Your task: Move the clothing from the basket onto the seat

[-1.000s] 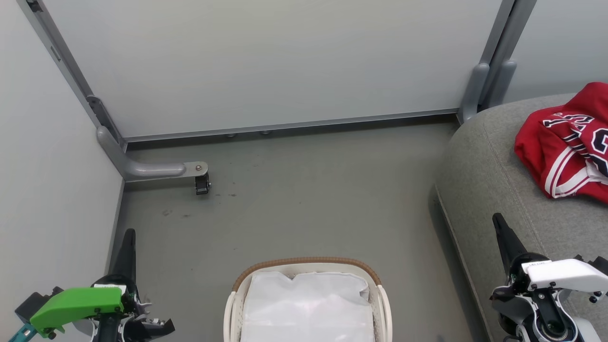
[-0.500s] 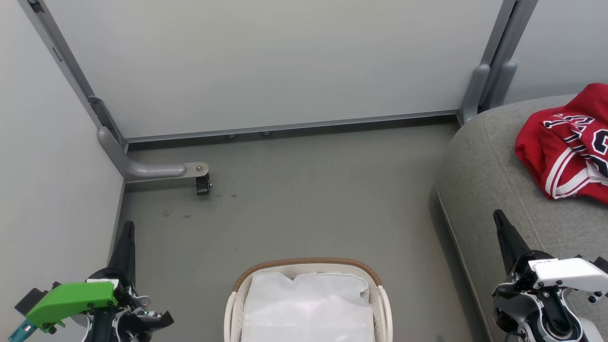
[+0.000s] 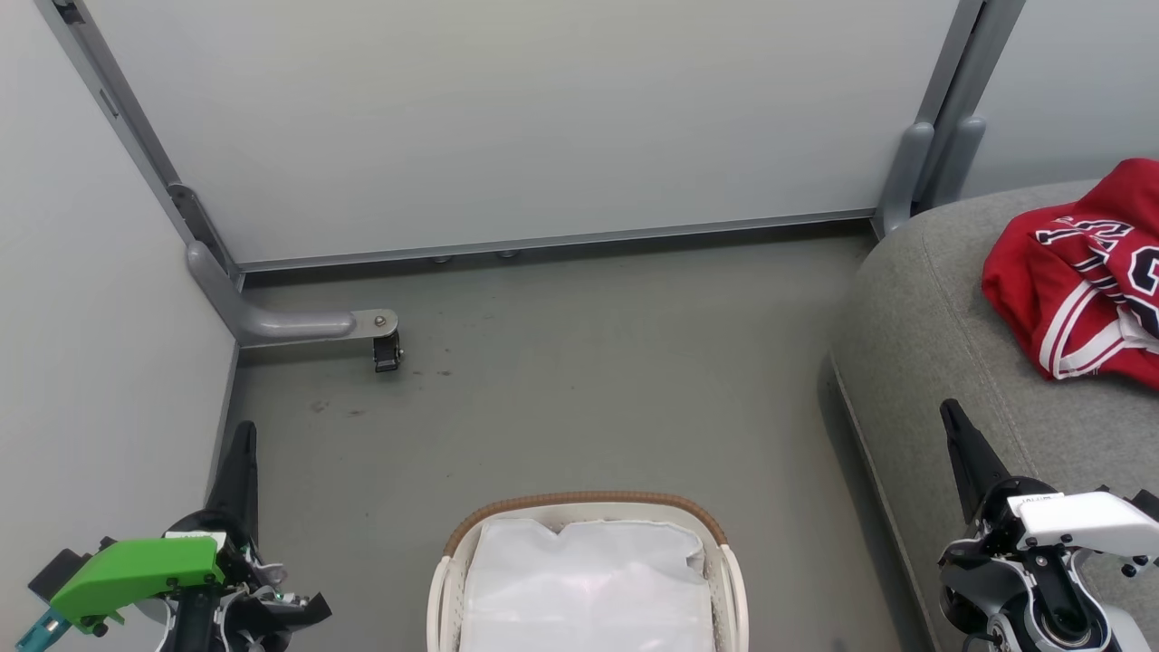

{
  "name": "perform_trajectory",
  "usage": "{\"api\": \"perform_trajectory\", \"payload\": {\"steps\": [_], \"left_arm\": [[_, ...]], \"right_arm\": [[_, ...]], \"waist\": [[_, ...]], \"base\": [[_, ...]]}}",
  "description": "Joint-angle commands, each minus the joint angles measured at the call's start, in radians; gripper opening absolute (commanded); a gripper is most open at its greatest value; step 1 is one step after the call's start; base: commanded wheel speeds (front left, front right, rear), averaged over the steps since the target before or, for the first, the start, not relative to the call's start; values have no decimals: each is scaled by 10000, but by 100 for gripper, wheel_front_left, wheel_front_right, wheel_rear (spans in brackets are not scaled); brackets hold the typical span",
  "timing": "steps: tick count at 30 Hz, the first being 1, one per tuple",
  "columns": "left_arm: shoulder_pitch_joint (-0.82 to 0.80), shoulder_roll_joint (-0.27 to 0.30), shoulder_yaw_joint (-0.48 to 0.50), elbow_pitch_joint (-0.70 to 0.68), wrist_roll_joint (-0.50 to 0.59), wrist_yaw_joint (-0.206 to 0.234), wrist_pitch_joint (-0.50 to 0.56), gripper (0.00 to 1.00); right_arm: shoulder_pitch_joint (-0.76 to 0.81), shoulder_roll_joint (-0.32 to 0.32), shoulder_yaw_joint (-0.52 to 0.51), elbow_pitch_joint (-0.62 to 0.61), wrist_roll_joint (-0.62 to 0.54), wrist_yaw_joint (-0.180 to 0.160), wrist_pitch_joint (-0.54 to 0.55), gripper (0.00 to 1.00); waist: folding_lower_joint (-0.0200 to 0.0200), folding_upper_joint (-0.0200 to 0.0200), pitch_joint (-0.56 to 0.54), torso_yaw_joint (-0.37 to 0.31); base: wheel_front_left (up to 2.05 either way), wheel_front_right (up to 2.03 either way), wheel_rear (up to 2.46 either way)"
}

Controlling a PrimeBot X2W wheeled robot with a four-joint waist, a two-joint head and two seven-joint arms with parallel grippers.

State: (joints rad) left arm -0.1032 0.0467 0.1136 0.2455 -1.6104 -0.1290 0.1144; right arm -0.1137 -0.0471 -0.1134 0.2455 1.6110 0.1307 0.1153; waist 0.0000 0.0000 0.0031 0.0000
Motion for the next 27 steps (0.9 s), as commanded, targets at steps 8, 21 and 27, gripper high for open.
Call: {"api": "perform_trajectory", "payload": {"steps": [8,21,27], "left_arm": [[-118,65,23,-13,-41,-32,33,0],[-118,66,21,-14,-42,-32,32,0],[-117,66,21,-15,-41,-32,32,0]], "right_arm": [[101,-60,-24,-39,36,0,15,0],[102,-60,-21,-39,37,0,14,0],[102,-60,-21,-39,37,0,14,0]], "waist": [[0,0,0,0],[0,0,0,0],[0,0,0,0]], "base": [[0,0,0],[0,0,0],[0,0,0]]}}
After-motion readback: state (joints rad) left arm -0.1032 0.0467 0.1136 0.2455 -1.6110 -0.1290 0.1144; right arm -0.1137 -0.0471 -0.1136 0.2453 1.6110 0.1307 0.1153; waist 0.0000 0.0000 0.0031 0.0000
